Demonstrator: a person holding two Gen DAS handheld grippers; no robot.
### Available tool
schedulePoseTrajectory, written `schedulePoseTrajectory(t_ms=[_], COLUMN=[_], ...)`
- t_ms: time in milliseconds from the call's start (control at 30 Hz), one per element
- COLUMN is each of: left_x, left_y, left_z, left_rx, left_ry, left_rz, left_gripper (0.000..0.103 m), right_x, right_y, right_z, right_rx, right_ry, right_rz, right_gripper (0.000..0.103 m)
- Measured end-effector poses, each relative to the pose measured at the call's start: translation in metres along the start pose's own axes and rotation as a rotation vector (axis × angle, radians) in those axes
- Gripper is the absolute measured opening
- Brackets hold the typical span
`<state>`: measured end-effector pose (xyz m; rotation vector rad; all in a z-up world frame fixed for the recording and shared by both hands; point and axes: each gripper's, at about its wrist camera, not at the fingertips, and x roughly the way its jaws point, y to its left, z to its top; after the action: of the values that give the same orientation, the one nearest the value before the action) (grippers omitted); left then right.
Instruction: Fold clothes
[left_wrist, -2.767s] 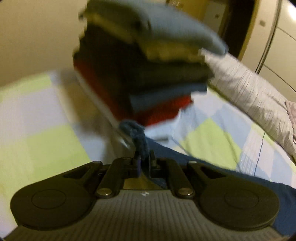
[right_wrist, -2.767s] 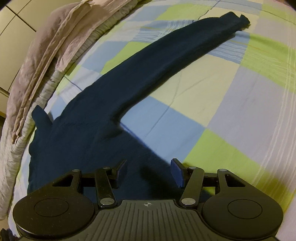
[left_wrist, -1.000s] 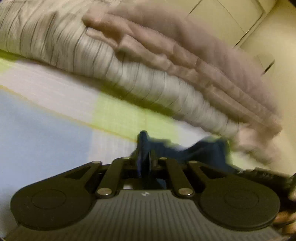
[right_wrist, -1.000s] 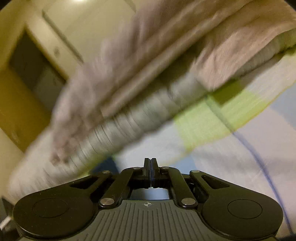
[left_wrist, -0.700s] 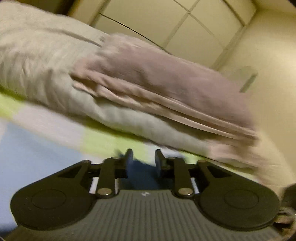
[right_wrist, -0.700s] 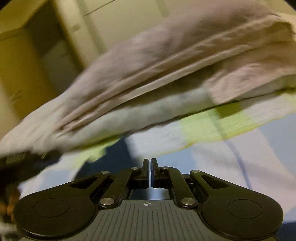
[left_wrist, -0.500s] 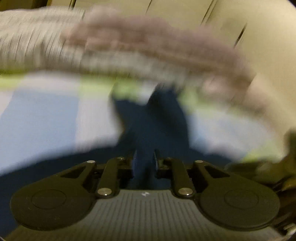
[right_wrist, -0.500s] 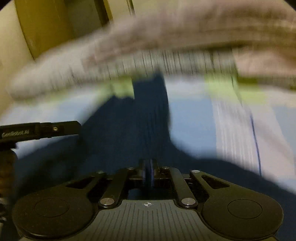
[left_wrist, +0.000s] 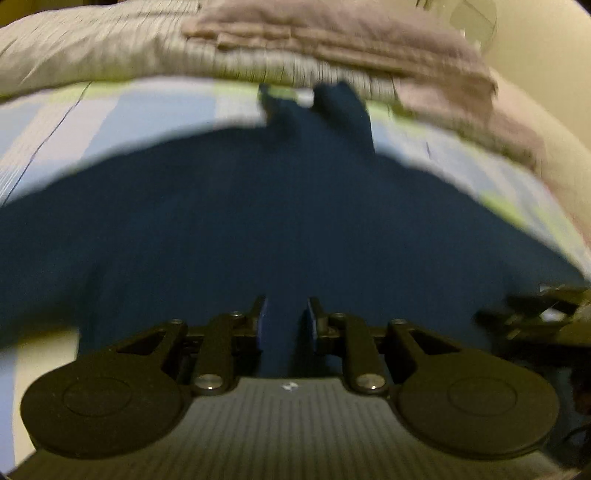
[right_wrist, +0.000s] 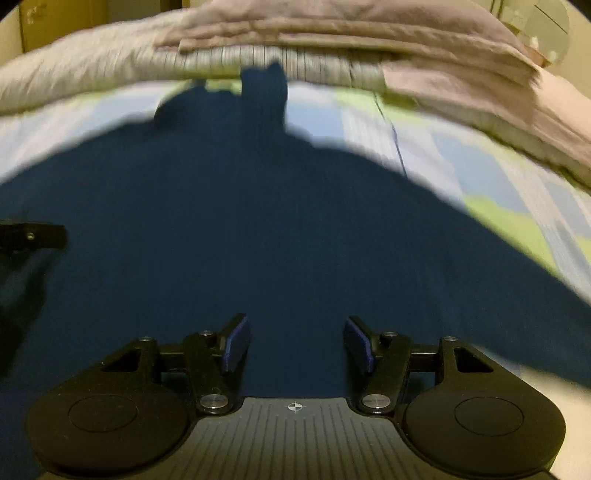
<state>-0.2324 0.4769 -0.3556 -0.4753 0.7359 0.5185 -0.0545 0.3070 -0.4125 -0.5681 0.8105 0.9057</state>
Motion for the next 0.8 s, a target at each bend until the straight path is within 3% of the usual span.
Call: schedulePoseTrajectory(t_ms=[200, 400, 567, 700, 800], left_x=[-0.089, -0.147, -0.179, -0.194, -0.222], left_y=[0.015, 0.026, 0.014, -0.011, -0.039], left_z=[-0.077, -0.120, -0.139, -0.150, -0.159], left_rx=[0.008, -0.015, -0.083, -0.177, -0.237], left_ry=[0.041, 0.179, 0.245, 0.331, 0.312], left_rz=[0.009, 0.046, 0.114, 0.205, 0.286], left_gripper=[0.019, 0.024, 0.024, 0.024, 0.024], right_x=[-0.092, -0.145, -0.161, -0.164, -0.168], right_y=[-0.006, -0.005, -0.004, -0.006, -0.010], right_z=[-0.096, -0.152, -0.167, -0.166, -0.164], right_rx=[0.182, 0.233, 0.217, 0.127, 0.061], right_ry=[0.088, 0.220, 0.298, 0.339, 0.400], right_rz=[-0.051, -0.054, -0.012, 0.056, 0.105], right_gripper=[0.060, 0.061, 0.061, 0.061, 0.061])
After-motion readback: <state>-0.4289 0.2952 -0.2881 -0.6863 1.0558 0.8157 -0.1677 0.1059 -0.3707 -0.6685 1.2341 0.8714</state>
